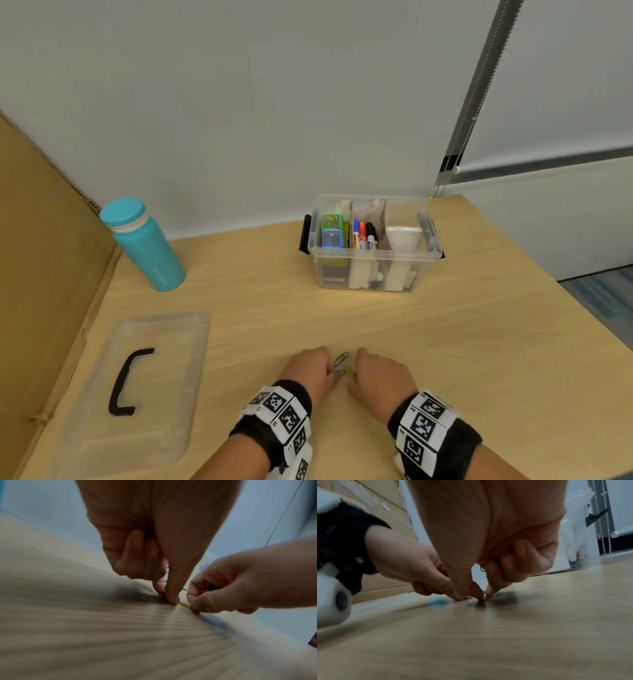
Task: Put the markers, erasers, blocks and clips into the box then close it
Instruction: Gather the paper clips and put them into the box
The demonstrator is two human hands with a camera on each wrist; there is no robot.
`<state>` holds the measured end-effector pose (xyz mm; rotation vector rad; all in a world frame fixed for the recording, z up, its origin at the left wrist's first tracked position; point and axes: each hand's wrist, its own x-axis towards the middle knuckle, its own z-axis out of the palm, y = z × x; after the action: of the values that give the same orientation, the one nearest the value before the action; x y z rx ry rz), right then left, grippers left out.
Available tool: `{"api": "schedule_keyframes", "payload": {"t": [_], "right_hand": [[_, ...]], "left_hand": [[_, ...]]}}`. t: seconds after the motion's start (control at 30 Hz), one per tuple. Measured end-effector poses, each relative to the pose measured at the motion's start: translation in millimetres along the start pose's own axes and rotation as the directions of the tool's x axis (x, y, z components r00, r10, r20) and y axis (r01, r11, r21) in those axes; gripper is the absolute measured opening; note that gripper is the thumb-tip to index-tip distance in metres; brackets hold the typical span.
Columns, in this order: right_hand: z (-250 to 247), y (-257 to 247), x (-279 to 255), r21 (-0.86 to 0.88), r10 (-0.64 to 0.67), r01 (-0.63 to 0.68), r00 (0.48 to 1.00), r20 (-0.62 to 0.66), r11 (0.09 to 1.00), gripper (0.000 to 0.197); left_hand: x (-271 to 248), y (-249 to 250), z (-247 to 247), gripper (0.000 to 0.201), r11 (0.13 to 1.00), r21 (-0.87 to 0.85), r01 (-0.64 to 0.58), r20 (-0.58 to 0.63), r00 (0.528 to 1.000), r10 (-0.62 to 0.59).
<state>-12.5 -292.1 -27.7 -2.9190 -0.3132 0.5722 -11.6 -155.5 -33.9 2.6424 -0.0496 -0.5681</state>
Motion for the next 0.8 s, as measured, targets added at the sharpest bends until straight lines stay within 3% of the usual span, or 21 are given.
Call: {"api": "schedule_keyframes", "payload": {"t": [0.2, 0.3, 0.37, 0.43, 0.53, 0.6, 0.63, 0.67, 0.73, 0.77, 0.8], "right_hand": [[-1, -6, 3, -0.024, 0.015, -0.015, 1.0, 0.013, 1.0, 0.03], [-5, -4, 4, -0.032, -0.005, 0.007, 0.998, 0.064, 0.999, 0.031], [-9, -4, 4, -0.066, -0.012, 0.017, 0.997, 0.082, 0.998, 0.035], [-8, -4, 4, -0.122, -0.035, 0.046, 0.995, 0.092, 0.992, 0.038], [-6, 1, 2, -0.107, -0.121, 0.13, 0.989, 0.09, 0.986, 0.031], [-10, 9, 3, 0.137, -0.171, 0.153, 0.976, 0.134, 0.979, 0.022], [-13, 17, 6, 0.349, -0.179, 0.108, 0.968, 0.177, 0.931, 0.025], [-15, 25, 8, 0.586, -0.189, 0.022, 0.956, 0.225, 0.81, 0.025], [-20, 43, 10, 0.927, -0.265, -0.14, 0.934, 0.241, 0.349, 0.021], [-22, 51, 11, 0.977, -0.303, -0.177, 0.931, 0.205, 0.116, 0.021], [-24, 58, 11, 0.98, -0.304, -0.193, 0.937, 0.171, -0.042, 0.025]], "left_hand": [[-2, -16, -2, 0.015, 0.999, 0.017, -0.047, 0.049, 0.998, 0.046], [-6, -26, -6, 0.023, 0.977, -0.194, -0.092, 0.03, 0.995, 0.1], [-7, -31, -12, 0.024, 0.866, -0.499, -0.034, 0.043, 0.997, 0.064], [-7, -33, -17, 0.025, 0.671, -0.739, 0.052, 0.084, 0.996, 0.015], [-7, -33, -21, 0.025, 0.427, -0.9, 0.083, 0.092, 0.996, -0.001], [-7, -33, -22, 0.023, 0.364, -0.926, 0.096, 0.096, 0.995, -0.017], [-7, -33, -22, 0.023, 0.407, -0.908, 0.099, 0.095, 0.995, -0.029], [-7, -32, -22, 0.023, 0.503, -0.86, 0.087, 0.079, 0.996, -0.038], [-9, -28, -20, 0.02, 0.762, -0.647, 0.017, 0.008, 1.0, -0.015], [-9, -24, -18, 0.019, 0.866, -0.498, -0.039, -0.034, 0.999, 0.026], [-8, -20, -17, 0.018, 0.932, -0.352, -0.088, -0.069, 0.995, 0.068]]}}
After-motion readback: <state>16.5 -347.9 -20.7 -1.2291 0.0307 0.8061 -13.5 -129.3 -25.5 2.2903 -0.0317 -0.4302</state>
